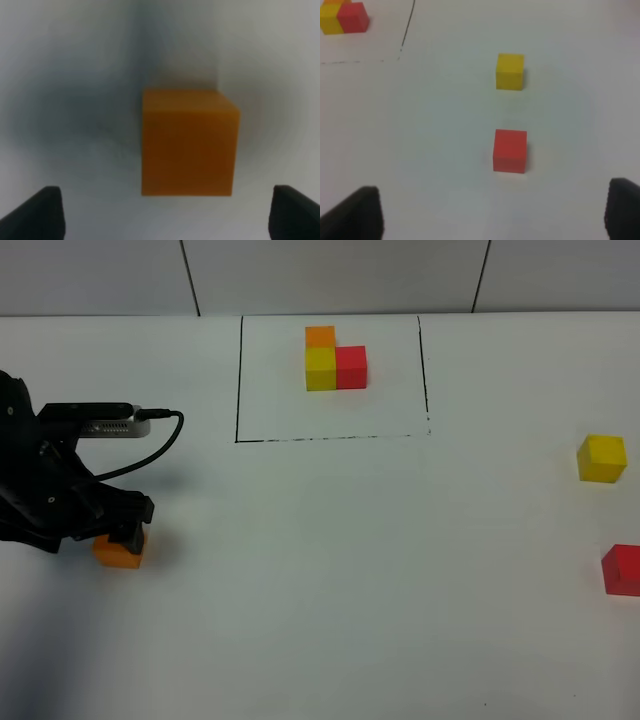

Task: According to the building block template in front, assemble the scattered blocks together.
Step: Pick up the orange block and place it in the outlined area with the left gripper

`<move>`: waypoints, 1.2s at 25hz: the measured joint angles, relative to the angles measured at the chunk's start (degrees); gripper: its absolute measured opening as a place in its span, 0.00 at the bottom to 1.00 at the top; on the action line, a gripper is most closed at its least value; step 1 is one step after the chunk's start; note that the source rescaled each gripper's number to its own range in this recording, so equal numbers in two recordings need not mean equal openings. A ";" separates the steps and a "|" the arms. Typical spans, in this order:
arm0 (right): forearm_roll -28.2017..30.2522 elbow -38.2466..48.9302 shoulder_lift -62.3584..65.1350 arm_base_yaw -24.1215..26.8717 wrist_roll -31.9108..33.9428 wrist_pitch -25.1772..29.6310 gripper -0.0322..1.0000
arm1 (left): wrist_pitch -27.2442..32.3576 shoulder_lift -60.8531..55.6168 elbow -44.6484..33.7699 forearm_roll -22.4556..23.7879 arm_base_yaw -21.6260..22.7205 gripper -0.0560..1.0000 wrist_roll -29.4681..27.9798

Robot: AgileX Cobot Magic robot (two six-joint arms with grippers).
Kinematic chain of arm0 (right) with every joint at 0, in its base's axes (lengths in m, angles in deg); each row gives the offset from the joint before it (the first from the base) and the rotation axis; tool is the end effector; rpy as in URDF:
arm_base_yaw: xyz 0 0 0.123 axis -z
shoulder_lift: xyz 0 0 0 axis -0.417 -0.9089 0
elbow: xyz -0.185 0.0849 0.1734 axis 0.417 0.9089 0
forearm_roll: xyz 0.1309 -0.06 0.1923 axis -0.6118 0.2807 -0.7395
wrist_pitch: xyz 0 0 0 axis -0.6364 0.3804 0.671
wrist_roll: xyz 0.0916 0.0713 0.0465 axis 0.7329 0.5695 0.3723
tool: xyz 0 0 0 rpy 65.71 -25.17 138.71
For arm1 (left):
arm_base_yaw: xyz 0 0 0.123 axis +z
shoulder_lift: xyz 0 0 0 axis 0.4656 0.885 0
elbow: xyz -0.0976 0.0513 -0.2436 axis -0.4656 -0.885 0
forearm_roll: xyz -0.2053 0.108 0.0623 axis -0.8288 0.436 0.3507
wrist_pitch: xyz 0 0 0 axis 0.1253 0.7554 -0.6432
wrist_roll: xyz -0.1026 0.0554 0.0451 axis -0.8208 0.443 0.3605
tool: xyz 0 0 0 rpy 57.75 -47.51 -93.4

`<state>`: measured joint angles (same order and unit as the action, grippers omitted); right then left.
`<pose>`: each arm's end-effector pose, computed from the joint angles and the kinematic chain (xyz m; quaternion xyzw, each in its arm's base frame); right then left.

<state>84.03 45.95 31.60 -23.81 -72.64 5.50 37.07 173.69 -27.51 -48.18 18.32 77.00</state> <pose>0.0335 0.0022 0.2562 -0.0067 0.8563 0.0006 0.5164 0.2941 -0.0554 0.1125 0.0135 0.9954 -0.0393 0.0862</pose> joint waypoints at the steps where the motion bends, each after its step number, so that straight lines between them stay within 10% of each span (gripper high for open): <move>1: -0.05 0.00 0.00 0.00 0.00 0.00 0.79 | -0.51 0.76 0.00 0.00 0.00 1.00 0.00; 12: -0.05 0.00 0.00 0.00 0.00 0.00 0.77 | -3.88 5.69 0.46 0.00 0.00 0.86 0.17; 16: -0.05 0.00 0.00 0.00 0.00 0.00 0.76 | -4.74 5.76 0.51 0.00 0.00 0.57 0.17; 20: -0.05 0.00 0.00 0.00 0.00 0.00 0.75 | -4.63 5.76 0.56 -0.19 0.00 0.05 0.05; 30: -0.05 0.00 0.00 0.00 0.00 0.00 0.74 | 1.95 5.81 7.28 -3.36 -0.08 0.06 9.90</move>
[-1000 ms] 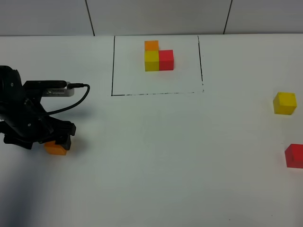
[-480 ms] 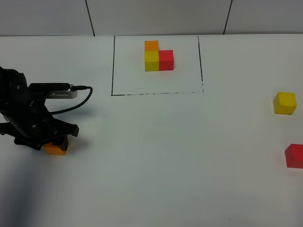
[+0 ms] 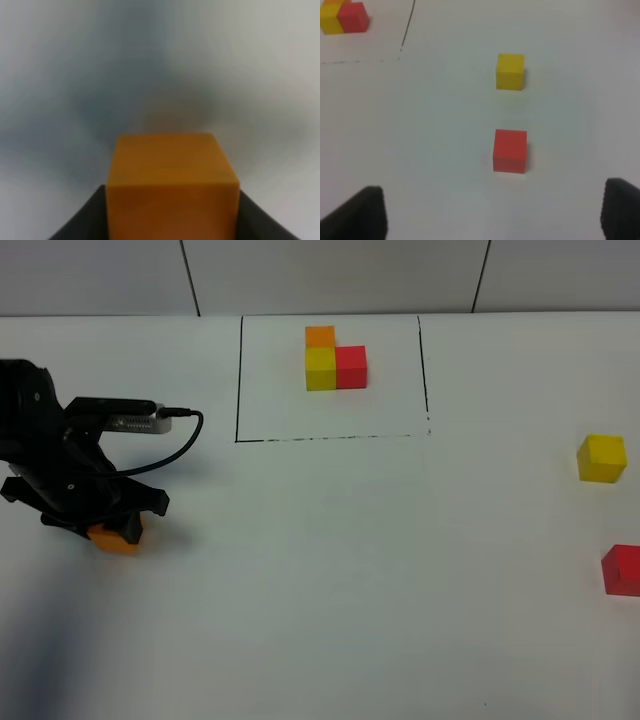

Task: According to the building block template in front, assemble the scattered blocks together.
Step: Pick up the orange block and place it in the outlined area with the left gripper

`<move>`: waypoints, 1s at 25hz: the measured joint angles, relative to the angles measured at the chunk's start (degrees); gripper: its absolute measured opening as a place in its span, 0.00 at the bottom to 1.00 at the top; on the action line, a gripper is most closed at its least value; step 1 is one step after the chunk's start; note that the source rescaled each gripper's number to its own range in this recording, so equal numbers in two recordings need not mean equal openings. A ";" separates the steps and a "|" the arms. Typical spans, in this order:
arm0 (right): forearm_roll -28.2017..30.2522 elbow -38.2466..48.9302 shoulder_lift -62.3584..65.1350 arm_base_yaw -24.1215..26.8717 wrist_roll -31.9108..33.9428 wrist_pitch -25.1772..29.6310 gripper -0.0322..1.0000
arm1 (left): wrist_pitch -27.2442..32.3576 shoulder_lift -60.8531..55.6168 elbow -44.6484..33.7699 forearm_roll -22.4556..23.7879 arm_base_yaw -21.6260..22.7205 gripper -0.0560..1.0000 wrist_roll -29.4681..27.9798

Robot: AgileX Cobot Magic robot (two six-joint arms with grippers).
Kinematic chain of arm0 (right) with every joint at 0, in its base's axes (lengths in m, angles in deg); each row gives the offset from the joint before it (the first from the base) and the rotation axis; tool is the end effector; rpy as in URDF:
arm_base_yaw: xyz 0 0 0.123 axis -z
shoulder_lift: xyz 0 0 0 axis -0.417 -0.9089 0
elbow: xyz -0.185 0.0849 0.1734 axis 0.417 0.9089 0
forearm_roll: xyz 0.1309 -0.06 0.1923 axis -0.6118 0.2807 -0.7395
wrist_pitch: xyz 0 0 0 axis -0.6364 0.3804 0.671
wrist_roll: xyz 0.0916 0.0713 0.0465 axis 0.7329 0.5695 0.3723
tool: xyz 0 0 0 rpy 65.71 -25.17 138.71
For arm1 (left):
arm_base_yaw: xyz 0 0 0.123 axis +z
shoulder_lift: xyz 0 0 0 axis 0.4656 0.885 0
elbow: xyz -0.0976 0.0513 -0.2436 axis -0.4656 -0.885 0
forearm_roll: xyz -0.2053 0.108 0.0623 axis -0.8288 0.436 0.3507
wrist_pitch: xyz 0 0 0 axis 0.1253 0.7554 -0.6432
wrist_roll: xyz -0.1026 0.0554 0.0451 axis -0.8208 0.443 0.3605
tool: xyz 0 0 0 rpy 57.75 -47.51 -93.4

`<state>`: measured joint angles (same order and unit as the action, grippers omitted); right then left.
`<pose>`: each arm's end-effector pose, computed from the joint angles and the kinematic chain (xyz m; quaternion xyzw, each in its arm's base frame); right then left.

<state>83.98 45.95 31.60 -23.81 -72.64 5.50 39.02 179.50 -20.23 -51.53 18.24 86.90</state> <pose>0.0335 0.0023 0.2562 -0.0067 0.8563 0.0011 0.5164 0.3210 -0.0654 0.1081 0.0802 0.9918 -0.0531 0.0842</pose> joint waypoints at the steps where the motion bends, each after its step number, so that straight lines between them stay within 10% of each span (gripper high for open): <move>1: 0.00 0.00 0.00 0.00 0.00 0.00 0.74 | 1.40 0.00 1.47 -0.23 -0.34 0.06 1.69; 12: 0.00 0.00 0.00 0.00 0.06 0.00 0.74 | 17.03 6.67 28.74 14.44 -17.50 0.06 18.67; 25: 0.00 0.00 0.00 0.00 0.18 0.00 0.74 | 28.45 30.08 60.90 14.35 -27.58 0.06 37.18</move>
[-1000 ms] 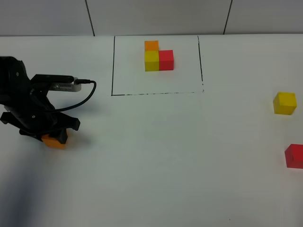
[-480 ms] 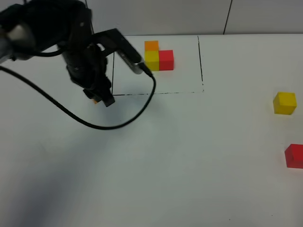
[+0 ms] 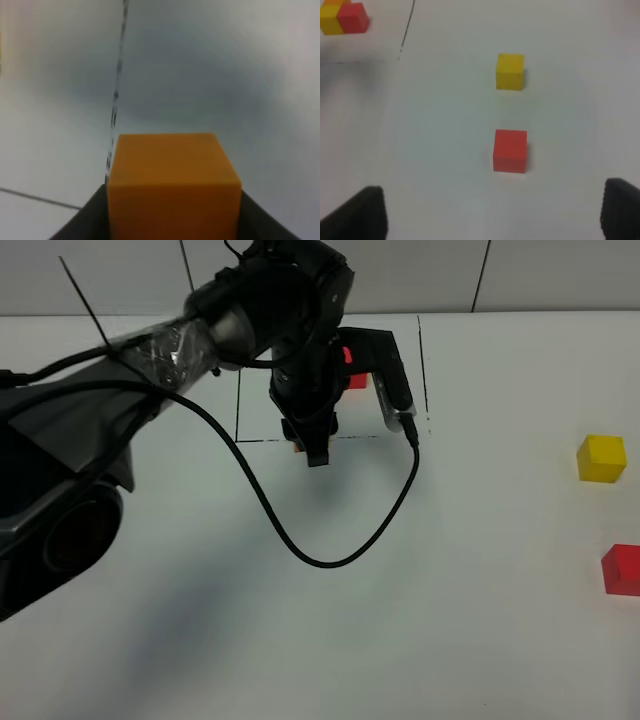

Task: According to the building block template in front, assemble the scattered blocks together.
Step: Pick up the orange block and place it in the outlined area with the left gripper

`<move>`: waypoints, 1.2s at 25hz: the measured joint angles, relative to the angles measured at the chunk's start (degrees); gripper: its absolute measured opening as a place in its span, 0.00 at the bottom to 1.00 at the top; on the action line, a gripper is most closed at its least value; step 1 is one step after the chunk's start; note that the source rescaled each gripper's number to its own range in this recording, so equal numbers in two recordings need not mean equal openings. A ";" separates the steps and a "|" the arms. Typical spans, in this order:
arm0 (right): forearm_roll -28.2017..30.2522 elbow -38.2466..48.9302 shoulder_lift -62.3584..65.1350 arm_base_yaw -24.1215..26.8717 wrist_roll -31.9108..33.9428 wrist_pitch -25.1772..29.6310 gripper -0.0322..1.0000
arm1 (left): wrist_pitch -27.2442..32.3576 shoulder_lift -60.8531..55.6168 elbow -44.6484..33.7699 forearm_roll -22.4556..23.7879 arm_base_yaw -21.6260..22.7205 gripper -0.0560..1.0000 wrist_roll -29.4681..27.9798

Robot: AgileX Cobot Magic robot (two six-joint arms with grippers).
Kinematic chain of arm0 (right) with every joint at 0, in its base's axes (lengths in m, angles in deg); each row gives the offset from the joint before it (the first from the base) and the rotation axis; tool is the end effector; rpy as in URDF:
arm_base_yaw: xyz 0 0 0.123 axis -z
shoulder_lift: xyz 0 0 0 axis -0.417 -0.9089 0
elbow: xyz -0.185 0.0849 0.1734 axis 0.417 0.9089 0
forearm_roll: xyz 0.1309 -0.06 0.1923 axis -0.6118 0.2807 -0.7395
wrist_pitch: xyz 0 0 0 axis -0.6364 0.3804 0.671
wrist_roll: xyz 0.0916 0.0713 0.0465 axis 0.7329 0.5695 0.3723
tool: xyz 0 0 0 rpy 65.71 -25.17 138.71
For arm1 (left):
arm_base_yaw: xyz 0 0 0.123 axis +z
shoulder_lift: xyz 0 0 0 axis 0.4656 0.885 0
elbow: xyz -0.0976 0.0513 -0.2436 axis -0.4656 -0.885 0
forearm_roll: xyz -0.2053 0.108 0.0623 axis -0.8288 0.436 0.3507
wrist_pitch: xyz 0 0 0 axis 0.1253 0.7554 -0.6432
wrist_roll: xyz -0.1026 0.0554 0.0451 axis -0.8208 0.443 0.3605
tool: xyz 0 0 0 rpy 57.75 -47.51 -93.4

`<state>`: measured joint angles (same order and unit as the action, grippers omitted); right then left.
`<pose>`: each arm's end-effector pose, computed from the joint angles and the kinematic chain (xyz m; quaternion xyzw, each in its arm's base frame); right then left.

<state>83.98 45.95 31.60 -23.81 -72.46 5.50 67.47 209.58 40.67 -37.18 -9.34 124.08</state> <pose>0.0335 0.0023 0.2562 -0.0053 0.8563 0.0019 0.5164 0.3923 -0.2810 0.1424 0.6481 0.7523 0.0572 0.1039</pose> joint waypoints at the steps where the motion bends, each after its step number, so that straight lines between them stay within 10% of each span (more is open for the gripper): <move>1: 0.00 0.00 0.00 0.00 0.00 0.00 0.74 | 0.00 0.77 0.48 -0.78 -0.12 0.06 1.21; 30: 0.00 0.00 0.00 0.00 0.04 0.00 0.74 | -3.26 7.76 1.50 -5.83 -0.25 0.06 11.52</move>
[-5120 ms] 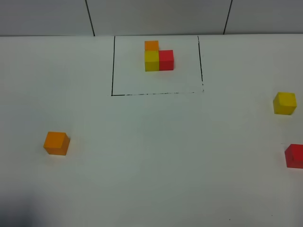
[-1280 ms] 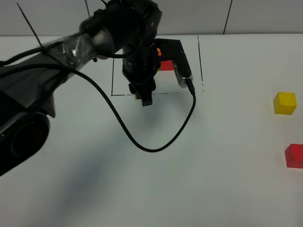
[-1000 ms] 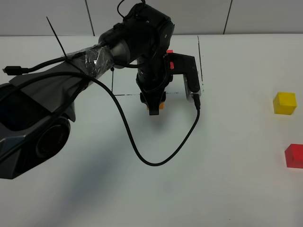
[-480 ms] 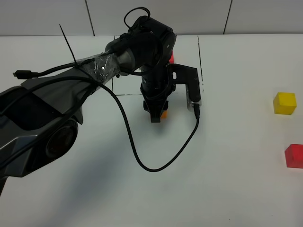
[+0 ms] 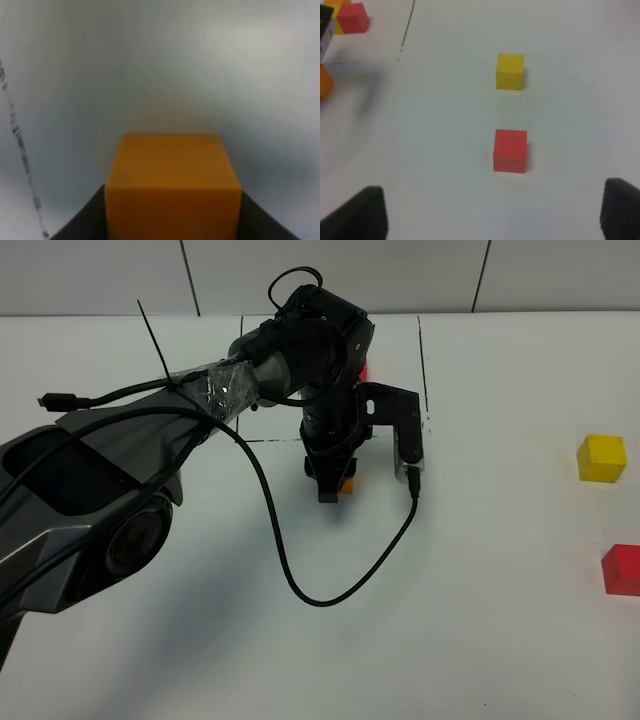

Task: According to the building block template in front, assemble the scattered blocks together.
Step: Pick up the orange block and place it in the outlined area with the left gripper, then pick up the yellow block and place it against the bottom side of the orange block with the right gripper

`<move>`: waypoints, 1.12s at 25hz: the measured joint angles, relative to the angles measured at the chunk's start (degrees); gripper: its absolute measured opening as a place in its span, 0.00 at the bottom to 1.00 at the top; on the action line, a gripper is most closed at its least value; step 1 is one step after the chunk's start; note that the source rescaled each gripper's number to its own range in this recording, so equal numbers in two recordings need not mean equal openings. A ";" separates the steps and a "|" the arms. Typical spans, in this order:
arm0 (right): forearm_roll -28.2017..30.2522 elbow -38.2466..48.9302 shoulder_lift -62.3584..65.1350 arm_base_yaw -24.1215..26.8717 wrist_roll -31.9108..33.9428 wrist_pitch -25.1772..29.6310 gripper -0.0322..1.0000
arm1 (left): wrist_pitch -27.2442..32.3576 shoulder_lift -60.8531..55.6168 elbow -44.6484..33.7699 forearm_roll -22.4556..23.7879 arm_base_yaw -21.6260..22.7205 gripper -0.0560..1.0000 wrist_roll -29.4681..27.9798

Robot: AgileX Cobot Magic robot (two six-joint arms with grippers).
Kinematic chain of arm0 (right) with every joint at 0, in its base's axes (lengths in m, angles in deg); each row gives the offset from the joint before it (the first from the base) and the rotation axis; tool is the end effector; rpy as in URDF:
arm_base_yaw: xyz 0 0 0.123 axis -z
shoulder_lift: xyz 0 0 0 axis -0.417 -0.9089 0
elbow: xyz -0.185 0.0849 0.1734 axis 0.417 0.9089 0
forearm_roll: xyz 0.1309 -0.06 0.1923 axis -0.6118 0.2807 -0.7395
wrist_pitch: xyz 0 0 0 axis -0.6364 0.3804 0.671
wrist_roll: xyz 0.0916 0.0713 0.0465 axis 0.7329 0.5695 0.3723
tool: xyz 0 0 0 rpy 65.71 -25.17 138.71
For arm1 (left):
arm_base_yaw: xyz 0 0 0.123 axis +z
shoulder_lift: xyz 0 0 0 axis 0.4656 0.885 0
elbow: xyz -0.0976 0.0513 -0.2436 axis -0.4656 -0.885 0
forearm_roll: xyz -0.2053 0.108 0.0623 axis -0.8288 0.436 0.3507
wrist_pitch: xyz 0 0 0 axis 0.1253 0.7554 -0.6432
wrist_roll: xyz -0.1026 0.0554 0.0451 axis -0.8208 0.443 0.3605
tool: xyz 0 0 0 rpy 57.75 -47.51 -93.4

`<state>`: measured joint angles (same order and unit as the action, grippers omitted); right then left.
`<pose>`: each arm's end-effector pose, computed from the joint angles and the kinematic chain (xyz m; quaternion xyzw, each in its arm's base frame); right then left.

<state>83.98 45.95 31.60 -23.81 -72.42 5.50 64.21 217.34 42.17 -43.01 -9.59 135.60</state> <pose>0.0335 0.0023 0.2562 -0.0050 0.8563 0.0020 0.5164 0.3915 -0.2978 0.0839 0.7152 0.6942 0.0148 0.0794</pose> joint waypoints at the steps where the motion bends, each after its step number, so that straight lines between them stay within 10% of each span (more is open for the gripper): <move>1: 0.00 0.00 0.00 0.00 0.00 0.00 0.74 | 0.00 0.00 0.00 0.00 0.00 0.06 -0.07; 19: 0.00 0.00 0.00 0.00 0.00 0.00 0.74 | 0.40 0.00 0.00 0.00 0.00 0.09 -2.42; 28: 0.00 0.00 0.00 0.00 0.00 0.00 0.74 | 0.40 0.30 3.42 -0.05 0.00 0.84 -5.96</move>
<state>83.98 45.95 31.60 -23.81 -72.42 5.50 64.61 217.64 45.59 -43.07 -9.59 129.64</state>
